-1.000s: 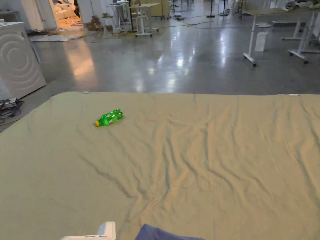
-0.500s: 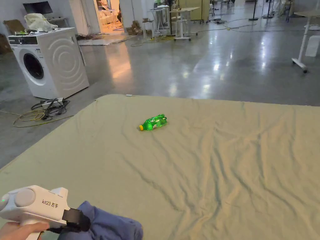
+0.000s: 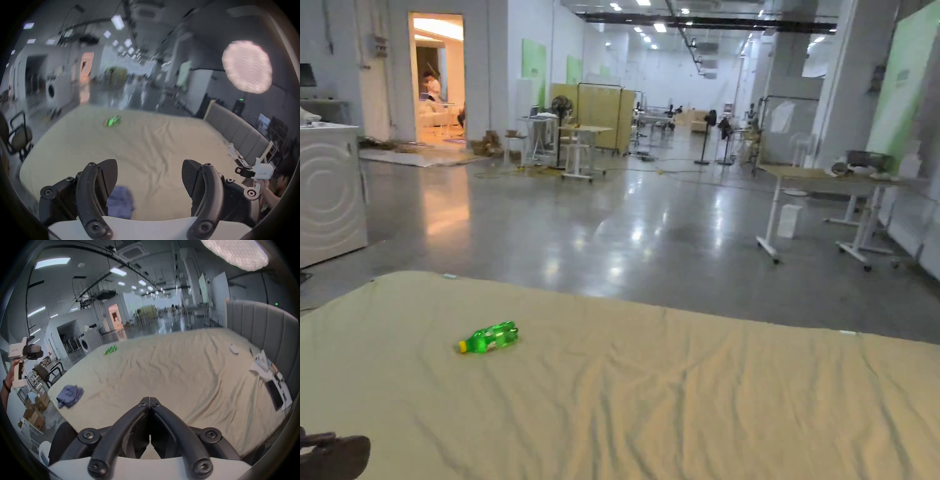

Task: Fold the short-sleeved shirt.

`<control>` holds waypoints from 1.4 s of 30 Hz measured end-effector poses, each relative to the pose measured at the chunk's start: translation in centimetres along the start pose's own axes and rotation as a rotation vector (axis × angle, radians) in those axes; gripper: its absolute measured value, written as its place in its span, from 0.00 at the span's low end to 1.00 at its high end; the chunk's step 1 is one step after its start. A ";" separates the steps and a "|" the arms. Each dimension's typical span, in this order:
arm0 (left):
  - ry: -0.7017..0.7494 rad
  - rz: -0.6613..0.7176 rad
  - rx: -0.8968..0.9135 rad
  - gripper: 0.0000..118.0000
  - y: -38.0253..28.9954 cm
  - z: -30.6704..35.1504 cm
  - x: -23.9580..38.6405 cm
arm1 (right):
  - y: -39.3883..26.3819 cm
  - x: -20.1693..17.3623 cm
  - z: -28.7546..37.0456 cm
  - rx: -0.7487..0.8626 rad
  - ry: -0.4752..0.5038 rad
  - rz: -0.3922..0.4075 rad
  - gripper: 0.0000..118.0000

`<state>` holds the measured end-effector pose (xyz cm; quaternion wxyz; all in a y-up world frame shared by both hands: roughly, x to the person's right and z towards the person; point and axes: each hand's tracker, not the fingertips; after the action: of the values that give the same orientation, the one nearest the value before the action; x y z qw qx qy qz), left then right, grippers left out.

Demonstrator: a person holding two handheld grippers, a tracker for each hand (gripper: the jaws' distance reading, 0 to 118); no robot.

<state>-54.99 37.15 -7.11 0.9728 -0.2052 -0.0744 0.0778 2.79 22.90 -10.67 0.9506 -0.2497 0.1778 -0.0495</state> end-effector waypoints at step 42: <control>0.167 -0.188 0.252 0.00 -6.5 0.0 21.8 | 5.9 -1.8 9.7 0.371 -0.206 0.185 0.00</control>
<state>-32.92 35.27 -1.94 0.9966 -0.0797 -0.0021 -0.0223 4.63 32.78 -5.11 0.9938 -0.0569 0.0900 0.0319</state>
